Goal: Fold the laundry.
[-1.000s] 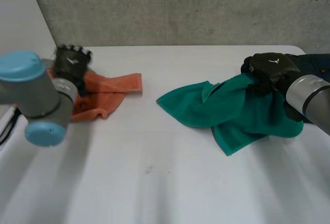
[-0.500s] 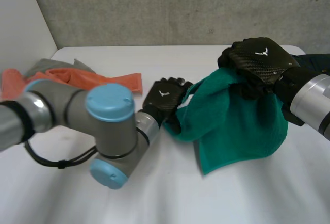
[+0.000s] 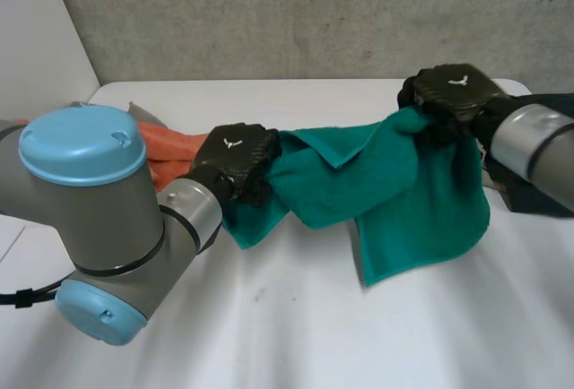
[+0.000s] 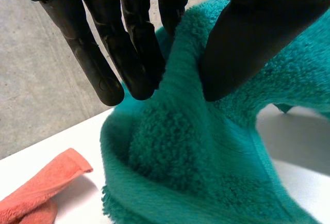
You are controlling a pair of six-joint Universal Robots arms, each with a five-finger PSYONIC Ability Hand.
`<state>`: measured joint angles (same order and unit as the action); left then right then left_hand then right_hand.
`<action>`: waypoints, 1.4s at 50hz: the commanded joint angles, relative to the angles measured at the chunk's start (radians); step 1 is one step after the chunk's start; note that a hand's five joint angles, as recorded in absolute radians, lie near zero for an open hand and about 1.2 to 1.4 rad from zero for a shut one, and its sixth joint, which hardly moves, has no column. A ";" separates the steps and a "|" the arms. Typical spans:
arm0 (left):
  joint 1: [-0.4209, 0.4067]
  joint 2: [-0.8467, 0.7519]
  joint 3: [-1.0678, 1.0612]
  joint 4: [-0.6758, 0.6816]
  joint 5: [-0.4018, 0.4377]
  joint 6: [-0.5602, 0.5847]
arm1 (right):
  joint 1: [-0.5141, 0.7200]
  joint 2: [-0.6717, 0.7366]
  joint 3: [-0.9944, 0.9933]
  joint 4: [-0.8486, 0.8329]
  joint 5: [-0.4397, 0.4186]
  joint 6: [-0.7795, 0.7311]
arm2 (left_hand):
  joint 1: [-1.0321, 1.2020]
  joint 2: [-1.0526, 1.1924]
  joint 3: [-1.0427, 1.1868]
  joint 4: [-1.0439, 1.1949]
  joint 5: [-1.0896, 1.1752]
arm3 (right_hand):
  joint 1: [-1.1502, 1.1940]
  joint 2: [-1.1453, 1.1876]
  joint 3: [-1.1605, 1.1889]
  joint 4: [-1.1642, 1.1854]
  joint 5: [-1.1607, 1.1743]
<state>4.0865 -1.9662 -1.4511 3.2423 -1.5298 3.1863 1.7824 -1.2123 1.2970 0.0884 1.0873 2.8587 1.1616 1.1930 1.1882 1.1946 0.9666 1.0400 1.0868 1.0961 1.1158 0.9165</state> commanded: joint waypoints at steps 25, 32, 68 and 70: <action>0.003 0.085 0.051 -0.156 -0.018 -0.020 | 0.129 -0.024 0.226 0.195 0.387 -0.026 | 0.235 0.203 0.208 0.202 0.255 | -0.553 -0.600 -0.609 -0.629 -0.604; -0.003 0.150 0.081 -0.156 -0.018 -0.043 | 0.089 -0.056 0.407 0.123 0.250 0.036 | 0.235 0.203 0.208 0.202 0.255 | -0.307 -0.353 -0.363 -0.382 -0.358; -0.023 0.244 0.115 -0.197 -0.033 -0.058 | 0.361 0.362 0.002 -0.119 0.267 0.297 | 0.235 0.203 0.208 0.202 0.255 | -0.457 -0.504 -0.513 -0.533 -0.508; -0.018 0.244 0.118 -0.197 -0.033 -0.058 | 0.361 0.358 -0.010 -0.116 0.272 0.306 | 0.235 0.203 0.208 0.202 0.255 | 0.051 0.004 -0.005 -0.025 0.000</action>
<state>4.0584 -1.7216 -1.3366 3.0449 -1.5629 3.1277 2.1325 -0.8608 1.3023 -0.0347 1.3627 3.1419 1.1615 1.1931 1.1883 1.1989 0.9666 0.4203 0.4120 0.4087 0.4080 0.2329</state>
